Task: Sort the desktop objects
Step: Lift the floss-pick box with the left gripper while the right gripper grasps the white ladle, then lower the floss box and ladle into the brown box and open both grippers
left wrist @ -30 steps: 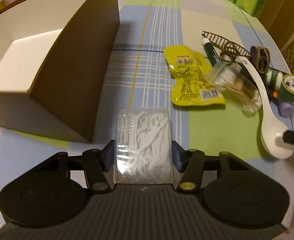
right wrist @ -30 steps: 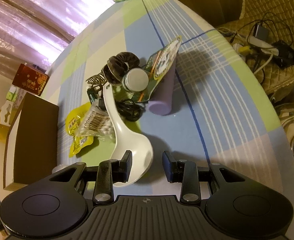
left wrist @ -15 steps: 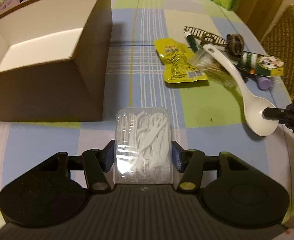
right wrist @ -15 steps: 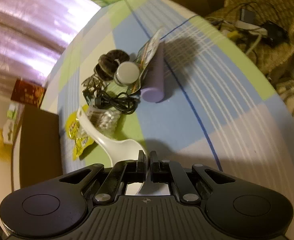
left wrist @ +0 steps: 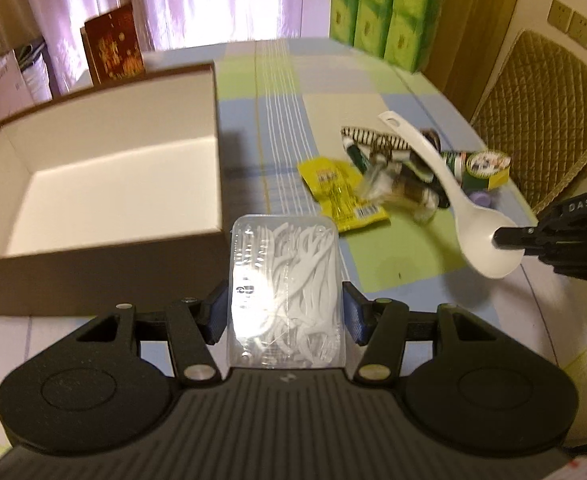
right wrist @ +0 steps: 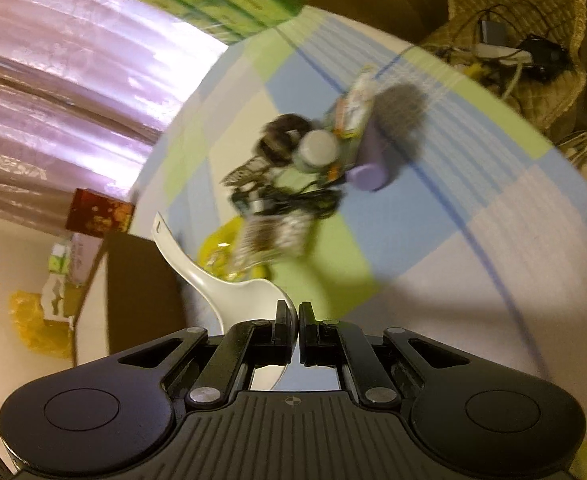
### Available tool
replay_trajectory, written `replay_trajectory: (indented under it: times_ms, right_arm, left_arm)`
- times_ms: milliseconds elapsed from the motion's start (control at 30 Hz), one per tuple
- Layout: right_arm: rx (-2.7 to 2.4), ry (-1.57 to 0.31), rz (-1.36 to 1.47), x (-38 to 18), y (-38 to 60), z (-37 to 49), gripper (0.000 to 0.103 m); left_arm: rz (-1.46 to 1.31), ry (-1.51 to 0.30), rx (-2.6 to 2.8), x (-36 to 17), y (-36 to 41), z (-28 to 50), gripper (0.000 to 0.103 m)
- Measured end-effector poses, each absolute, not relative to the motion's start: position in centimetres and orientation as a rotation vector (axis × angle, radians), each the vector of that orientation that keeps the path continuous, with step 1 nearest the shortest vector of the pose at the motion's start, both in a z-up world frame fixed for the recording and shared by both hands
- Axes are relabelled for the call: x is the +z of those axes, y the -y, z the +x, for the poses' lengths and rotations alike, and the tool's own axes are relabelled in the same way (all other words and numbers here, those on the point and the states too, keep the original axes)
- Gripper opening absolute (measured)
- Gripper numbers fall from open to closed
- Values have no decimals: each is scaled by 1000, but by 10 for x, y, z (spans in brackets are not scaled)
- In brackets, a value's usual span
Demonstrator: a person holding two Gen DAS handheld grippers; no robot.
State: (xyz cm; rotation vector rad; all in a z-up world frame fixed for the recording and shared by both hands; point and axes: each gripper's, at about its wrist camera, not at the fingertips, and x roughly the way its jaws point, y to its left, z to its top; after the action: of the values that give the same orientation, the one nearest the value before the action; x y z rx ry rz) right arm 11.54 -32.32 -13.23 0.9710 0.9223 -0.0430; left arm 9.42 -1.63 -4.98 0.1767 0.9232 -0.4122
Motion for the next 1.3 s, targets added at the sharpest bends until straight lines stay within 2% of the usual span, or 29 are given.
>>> replay_trajectory:
  times_ms: [300,700,933,1300]
  right_arm:
    - [70,-884,990,-103,259,134,0]
    - [199,-878,973,-81,148,192,0]
    - [158,-896,915,-91,93,230,0]
    - [33,-953,777,-111,34,272,0]
  left_arm:
    - [166,-833,-390,-12,-39,101,52]
    - [138,-769,-301,3,-122,157,52]
    - [132,-756,-270,1,-157,198,52]
    - [75,-853,-252,-35,-186,253,52]
